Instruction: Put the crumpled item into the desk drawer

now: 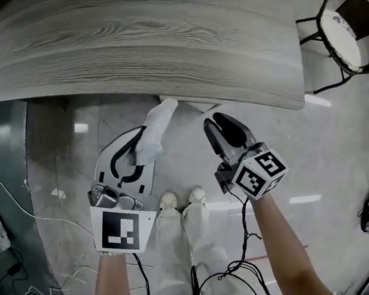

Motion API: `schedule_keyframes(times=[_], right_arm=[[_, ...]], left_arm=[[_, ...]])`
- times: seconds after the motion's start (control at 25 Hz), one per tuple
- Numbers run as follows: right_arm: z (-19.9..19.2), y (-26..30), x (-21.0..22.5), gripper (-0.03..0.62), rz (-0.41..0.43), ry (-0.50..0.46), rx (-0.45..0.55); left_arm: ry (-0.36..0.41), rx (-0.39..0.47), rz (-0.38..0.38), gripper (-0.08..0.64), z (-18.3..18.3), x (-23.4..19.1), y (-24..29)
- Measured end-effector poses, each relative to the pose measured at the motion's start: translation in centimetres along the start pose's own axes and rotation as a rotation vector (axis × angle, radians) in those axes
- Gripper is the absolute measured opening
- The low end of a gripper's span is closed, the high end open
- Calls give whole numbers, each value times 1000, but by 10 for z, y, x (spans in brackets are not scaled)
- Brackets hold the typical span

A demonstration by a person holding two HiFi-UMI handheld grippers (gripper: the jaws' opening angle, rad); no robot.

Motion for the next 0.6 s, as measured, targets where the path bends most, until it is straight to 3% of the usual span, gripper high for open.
schedule_keyframes(times=[0.32, 0.6], right_arm=[[-30, 32, 37, 178, 30, 172, -27], [-39, 45, 59, 229, 76, 298, 77]], left_arm=[[-5, -19, 8, 48, -13, 2, 11], [-21, -29, 11, 48, -18, 4, 13]])
Point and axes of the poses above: the fingertips, and each gripper's own axes: y forward along the fingers, x to its right, z out of its top, the point moved 7 cm from there along -y, backward along the fingers, and after that the axes turned 2 degrees about -x, right-handed, at the moved point
